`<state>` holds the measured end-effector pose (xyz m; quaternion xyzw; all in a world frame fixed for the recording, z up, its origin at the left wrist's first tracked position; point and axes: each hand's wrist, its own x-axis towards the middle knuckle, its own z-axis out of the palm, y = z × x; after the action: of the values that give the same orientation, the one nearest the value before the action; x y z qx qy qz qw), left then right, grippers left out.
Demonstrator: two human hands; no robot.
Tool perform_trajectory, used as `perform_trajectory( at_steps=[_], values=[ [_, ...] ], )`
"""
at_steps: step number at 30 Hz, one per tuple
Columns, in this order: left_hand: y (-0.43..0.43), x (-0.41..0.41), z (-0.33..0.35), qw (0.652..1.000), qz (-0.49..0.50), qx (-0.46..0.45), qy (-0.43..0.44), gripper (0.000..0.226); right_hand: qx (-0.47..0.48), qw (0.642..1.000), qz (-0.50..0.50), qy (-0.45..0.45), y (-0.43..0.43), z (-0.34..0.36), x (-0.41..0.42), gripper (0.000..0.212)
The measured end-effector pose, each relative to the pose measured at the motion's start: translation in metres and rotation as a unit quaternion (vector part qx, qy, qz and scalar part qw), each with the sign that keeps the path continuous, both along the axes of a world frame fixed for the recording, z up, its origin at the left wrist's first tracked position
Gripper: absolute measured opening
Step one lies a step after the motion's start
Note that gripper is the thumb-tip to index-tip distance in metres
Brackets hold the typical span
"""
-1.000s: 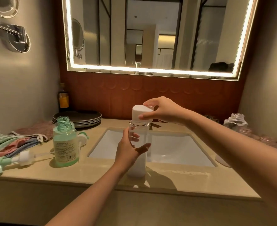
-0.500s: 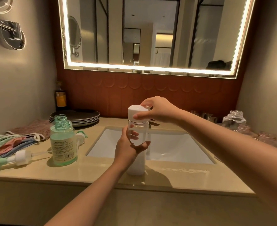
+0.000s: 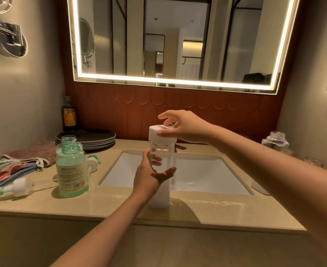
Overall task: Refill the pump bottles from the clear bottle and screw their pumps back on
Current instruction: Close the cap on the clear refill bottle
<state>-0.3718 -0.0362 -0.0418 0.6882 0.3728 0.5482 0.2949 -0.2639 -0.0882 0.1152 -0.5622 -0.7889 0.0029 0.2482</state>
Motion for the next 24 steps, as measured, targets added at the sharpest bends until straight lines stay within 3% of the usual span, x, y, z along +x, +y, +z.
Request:
perform_trajectory(
  at_steps=[3,6,9,14,18,20,24],
  values=[
    [-0.001,0.0,0.001,1.0,0.004,0.005,0.002,0.095,0.056,0.998,-0.02,-0.027,0.002,-0.003,-0.003,0.075],
    [-0.001,0.0,0.001,1.0,0.005,0.009,0.004,0.095,-0.014,0.999,0.01,0.038,0.002,0.004,-0.001,0.07],
    [-0.003,0.0,0.0,1.0,0.0,0.012,0.001,0.094,-0.068,0.997,0.021,0.015,0.003,0.003,0.003,0.061],
    [-0.003,0.0,0.0,1.0,0.003,0.008,0.0,0.093,0.041,0.998,-0.019,-0.039,0.002,-0.003,-0.002,0.072],
    [-0.001,0.001,0.001,1.0,0.011,0.008,0.004,0.093,-0.039,0.999,0.003,0.025,0.002,0.008,-0.001,0.073],
    [0.0,0.001,0.0,1.0,0.01,0.009,0.004,0.092,-0.051,0.999,-0.001,0.015,0.002,0.007,-0.002,0.076],
    [0.002,0.002,0.0,1.0,0.01,-0.001,0.001,0.089,0.039,0.997,-0.057,-0.04,0.003,-0.002,-0.008,0.088]
  ],
)
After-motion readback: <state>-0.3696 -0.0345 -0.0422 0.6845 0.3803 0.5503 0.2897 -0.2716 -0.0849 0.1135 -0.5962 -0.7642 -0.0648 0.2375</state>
